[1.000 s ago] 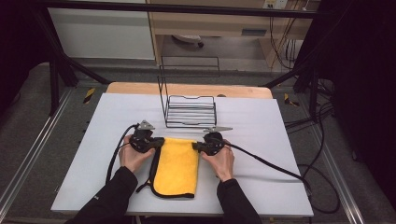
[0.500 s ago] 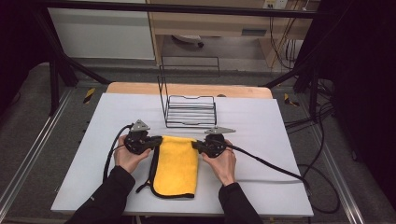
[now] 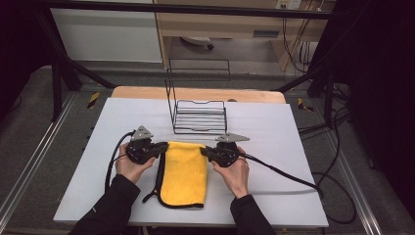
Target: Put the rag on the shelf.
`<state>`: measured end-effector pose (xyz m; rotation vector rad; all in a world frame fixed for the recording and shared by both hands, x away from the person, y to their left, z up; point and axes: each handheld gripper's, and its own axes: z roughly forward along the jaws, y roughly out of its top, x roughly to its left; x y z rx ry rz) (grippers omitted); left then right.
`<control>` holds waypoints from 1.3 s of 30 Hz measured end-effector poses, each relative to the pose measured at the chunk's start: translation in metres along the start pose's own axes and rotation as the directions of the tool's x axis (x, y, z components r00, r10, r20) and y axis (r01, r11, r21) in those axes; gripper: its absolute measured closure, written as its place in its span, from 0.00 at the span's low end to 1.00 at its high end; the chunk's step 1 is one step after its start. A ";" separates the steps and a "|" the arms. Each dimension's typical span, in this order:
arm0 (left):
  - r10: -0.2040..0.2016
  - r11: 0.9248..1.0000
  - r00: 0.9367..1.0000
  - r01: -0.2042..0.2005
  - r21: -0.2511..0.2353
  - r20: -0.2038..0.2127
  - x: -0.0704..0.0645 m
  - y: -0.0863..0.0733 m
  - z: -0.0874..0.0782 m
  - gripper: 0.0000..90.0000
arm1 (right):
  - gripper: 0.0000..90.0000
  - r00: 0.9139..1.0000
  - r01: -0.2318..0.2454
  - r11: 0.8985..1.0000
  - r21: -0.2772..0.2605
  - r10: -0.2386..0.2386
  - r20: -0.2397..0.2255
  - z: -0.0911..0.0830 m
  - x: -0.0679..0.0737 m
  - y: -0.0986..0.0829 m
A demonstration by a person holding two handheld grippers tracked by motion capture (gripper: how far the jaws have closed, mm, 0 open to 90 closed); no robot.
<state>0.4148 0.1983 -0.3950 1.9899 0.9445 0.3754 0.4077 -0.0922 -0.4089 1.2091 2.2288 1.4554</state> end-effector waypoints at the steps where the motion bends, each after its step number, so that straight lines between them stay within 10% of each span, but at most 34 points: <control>1: -0.002 1.000 1.000 0.002 -0.004 0.000 -0.001 0.001 -0.001 0.89 | 0.94 1.000 0.000 1.000 -0.003 0.000 -0.002 -0.001 0.000 0.000; 18: -0.010 0.996 1.000 0.010 -0.091 0.000 -0.005 0.012 -0.026 0.89 | 0.93 0.999 0.046 0.995 -0.083 -0.047 -0.006 -0.016 0.012 0.018; 39: 0.007 0.969 1.000 -0.011 -0.248 -0.020 -0.021 0.028 -0.053 0.89 | 0.94 0.994 0.108 0.972 -0.207 -0.108 0.012 -0.043 0.023 0.040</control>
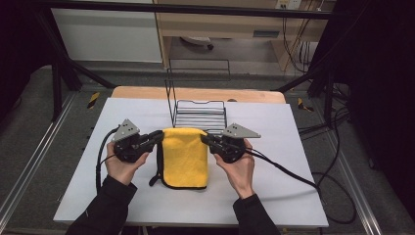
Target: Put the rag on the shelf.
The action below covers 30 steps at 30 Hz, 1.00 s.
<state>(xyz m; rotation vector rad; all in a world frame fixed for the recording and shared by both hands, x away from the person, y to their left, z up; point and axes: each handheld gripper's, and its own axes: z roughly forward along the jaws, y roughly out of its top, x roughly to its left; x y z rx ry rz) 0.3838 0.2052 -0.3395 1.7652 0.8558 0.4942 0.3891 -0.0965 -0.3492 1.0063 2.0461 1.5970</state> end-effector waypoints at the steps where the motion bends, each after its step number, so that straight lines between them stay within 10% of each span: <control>1: 0.001 1.000 1.000 -0.001 -0.005 0.000 -0.001 0.001 -0.001 0.89 | 0.94 1.000 0.010 1.000 -0.005 -0.010 0.002 -0.001 0.001 0.002; 30: 0.005 0.980 1.000 -0.007 -0.200 -0.008 -0.013 0.037 -0.004 0.89 | 0.94 0.992 0.109 0.979 -0.173 -0.097 0.075 -0.027 0.005 0.043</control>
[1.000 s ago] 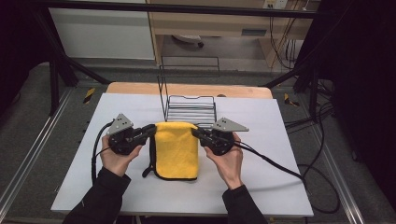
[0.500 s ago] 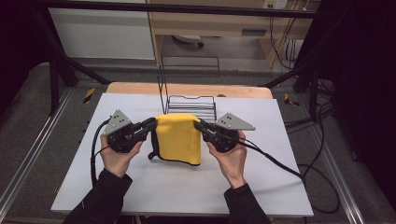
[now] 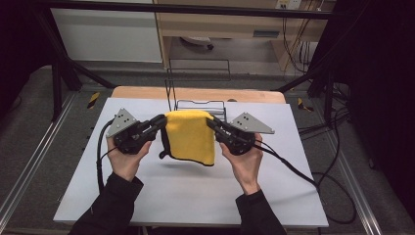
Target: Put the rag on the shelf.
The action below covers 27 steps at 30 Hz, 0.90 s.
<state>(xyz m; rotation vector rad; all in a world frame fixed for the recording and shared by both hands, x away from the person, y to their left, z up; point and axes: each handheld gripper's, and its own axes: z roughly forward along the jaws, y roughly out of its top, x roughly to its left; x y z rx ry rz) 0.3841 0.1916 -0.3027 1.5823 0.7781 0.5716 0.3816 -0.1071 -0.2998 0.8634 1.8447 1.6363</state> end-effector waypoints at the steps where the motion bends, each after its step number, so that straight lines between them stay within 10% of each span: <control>1: -0.001 1.000 1.000 0.001 -0.007 0.000 0.000 0.002 0.001 0.89 | 0.94 1.000 0.003 1.000 -0.008 -0.003 0.004 0.000 0.000 0.002; 27: -0.006 0.989 1.000 0.004 -0.151 -0.009 -0.003 0.048 0.015 0.89 | 0.94 0.997 0.044 0.991 -0.127 -0.036 0.064 -0.004 -0.012 0.050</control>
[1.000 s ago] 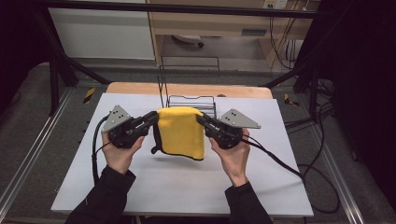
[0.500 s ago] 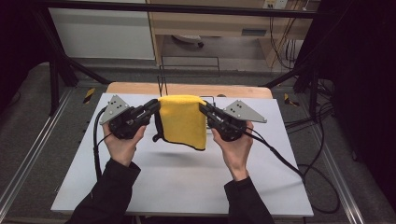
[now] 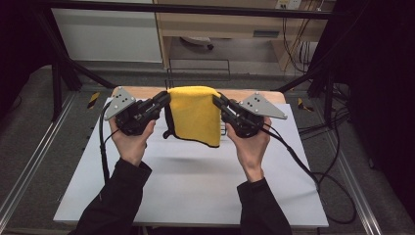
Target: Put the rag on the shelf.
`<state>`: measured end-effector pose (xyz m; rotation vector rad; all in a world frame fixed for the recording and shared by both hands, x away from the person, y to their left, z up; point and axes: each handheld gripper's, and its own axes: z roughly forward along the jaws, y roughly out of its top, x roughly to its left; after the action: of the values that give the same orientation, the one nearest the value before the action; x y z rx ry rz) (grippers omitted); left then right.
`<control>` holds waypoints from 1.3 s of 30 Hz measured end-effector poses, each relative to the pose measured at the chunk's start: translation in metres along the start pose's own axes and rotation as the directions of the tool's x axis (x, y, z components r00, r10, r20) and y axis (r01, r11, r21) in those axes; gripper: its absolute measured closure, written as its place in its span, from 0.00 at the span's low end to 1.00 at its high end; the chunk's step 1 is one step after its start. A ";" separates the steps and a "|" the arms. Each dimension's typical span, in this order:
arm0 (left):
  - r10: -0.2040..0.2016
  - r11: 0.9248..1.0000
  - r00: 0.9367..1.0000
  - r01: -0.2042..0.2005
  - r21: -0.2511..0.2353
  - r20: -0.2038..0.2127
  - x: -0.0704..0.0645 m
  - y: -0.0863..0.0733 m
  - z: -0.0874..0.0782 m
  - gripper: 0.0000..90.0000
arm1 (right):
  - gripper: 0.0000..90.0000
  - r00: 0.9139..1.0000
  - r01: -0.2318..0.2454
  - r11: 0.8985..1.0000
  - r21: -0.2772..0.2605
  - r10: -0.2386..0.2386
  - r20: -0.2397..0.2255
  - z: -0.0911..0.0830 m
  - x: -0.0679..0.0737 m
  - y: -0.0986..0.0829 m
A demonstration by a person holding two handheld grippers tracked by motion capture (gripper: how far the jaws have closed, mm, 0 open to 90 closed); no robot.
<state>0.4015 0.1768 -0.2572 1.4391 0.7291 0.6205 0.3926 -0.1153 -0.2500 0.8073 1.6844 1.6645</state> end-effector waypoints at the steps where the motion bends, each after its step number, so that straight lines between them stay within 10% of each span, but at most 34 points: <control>1: 0.001 1.000 1.000 -0.001 -0.004 -0.001 0.000 0.002 0.001 0.89 | 0.94 1.000 0.001 1.000 -0.002 -0.001 0.004 0.000 0.000 0.002; 39: 0.027 0.992 0.999 -0.030 -0.125 -0.031 -0.001 0.084 0.033 0.89 | 0.94 0.997 0.044 0.990 -0.137 -0.035 0.065 0.017 -0.024 0.079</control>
<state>0.4300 0.1589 -0.1737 1.3291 0.6816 0.6989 0.4206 -0.1223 -0.1710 0.7466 1.5149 1.6911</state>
